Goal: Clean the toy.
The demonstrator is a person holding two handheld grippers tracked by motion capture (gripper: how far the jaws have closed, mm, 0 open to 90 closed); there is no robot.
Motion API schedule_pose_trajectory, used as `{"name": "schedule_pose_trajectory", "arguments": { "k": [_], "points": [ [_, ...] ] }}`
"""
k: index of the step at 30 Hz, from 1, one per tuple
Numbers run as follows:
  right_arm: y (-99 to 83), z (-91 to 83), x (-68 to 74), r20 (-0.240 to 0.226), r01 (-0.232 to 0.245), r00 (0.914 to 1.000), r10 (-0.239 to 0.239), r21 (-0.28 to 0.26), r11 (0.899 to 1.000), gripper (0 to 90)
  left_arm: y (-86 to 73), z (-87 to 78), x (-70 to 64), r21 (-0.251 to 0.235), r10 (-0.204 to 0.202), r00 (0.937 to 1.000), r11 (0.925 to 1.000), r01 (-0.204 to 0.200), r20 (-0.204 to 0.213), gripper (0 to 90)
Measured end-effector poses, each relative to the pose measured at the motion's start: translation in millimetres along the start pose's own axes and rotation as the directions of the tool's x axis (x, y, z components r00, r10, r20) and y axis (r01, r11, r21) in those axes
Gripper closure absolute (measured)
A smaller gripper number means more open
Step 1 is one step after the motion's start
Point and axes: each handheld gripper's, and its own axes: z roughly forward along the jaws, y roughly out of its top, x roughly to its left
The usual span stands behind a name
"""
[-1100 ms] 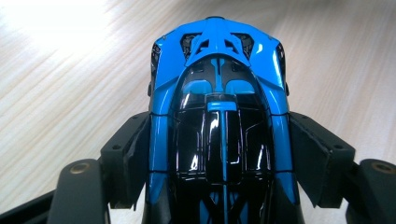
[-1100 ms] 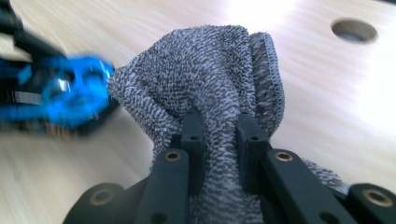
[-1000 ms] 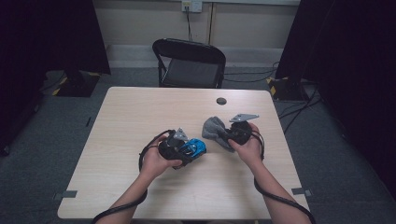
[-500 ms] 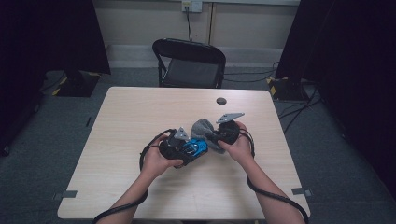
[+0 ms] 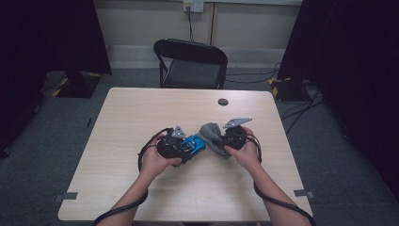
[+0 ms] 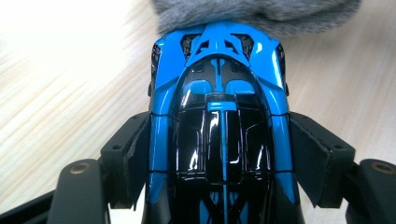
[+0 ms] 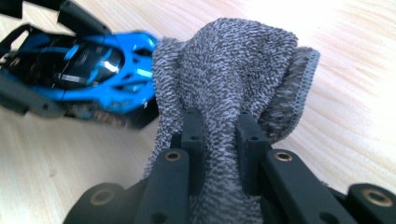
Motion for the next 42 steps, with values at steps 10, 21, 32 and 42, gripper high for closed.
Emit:
{"name": "schedule_pose_trajectory", "arguments": {
  "k": [10,21,32,42],
  "points": [
    [-5.4,-6.7,16.6,-0.051,0.015,0.9986,-0.016,-0.012,1.0,77.4,-2.8,-3.2,7.2,-0.004,-0.022,0.9992,0.9998,0.022,-0.033,28.0],
    [-15.7,-5.0,32.7,-0.109,0.024,0.9937,-0.025,-0.013,1.0,77.5,-7.2,-5.8,14.0,-0.004,-0.042,0.9969,0.9991,0.042,-0.067,28.0],
    [-22.9,-9.3,38.9,-0.125,0.051,0.991,-0.049,0.009,0.999,77.4,-7.8,-11.4,21.4,-0.027,-0.061,0.995,0.9979,0.059,-0.079,28.1],
    [-19.9,-31.0,9.2,-0.054,-0.012,0.9985,0.01,-0.033,0.999,77.4,-3.8,-12.5,12.9,-0.033,-0.045,0.9975,0.9985,0.044,-0.054,28.0]
  ]
}}
